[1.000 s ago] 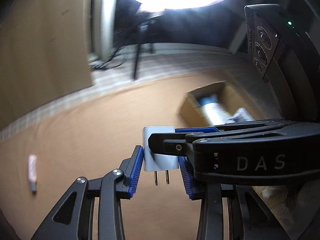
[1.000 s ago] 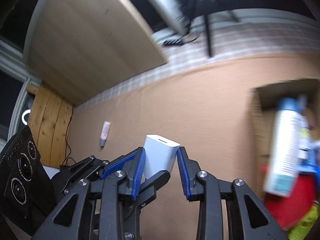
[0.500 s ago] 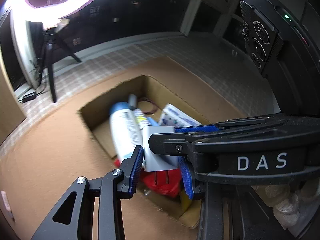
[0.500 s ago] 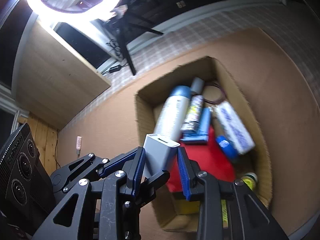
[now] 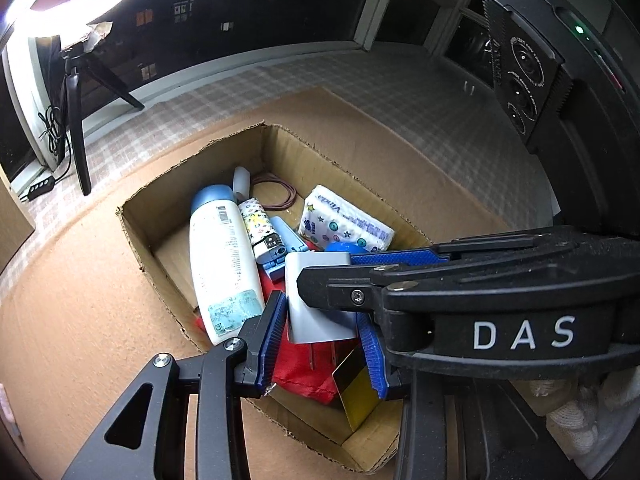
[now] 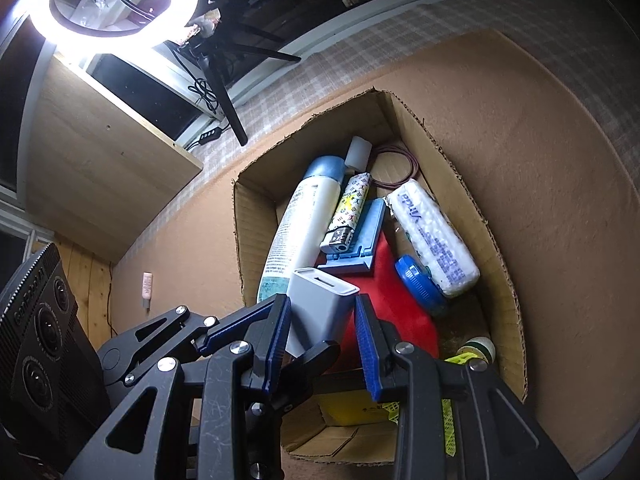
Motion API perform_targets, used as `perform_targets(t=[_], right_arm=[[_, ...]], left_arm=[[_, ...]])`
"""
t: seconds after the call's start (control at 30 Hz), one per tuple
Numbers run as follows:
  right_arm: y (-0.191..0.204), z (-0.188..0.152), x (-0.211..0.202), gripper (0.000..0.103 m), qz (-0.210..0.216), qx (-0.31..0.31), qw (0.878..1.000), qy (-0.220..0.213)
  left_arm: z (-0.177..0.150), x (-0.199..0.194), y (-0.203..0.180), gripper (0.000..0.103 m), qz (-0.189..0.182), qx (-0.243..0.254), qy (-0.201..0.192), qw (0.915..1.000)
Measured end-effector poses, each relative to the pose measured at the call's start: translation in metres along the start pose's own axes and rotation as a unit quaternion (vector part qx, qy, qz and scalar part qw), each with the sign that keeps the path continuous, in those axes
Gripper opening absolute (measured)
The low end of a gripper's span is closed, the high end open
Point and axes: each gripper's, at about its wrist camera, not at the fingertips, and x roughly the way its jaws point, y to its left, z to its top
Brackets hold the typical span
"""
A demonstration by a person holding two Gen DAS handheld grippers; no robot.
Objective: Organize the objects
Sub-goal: 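Carry the white charger with both tools into the box and release it, then move both open tools from the box to the pink bottle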
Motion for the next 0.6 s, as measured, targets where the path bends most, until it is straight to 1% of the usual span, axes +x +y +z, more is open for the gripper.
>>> perform_targets(t=[0.07, 0.1, 0.13, 0.37, 0.5, 0.6], right_arm=[[0.000, 0.000, -0.004, 0.030, -0.015, -0.002, 1.000, -0.010], [0.000, 0.000, -0.006, 0.031, -0.021, -0.003, 1.000, -0.014], [-0.002, 0.001, -0.009, 0.031, -0.022, -0.001, 1.000, -0.019], [0.001, 0.000, -0.023, 0.032, -0.020, 0.002, 0.999, -0.037], [0.015, -0.005, -0.026, 0.032, -0.024, -0.016, 0.999, -0.044], [0.032, -0.011, -0.024, 0.032, -0.024, -0.033, 0.998, -0.049]], left_arm=[[0.000, -0.002, -0.001, 0.042, 0.003, -0.001, -0.002, 1.0000], [0.000, -0.004, 0.000, 0.046, 0.005, -0.001, -0.004, 1.0000], [0.000, -0.006, 0.000, 0.048, 0.006, -0.001, -0.006, 1.0000], [-0.008, -0.028, 0.015, 0.048, 0.010, -0.013, -0.022, 0.9996], [-0.017, -0.043, 0.030, 0.048, 0.022, -0.023, -0.030, 0.9990], [-0.030, -0.058, 0.052, 0.048, 0.037, -0.040, -0.035, 0.9979]])
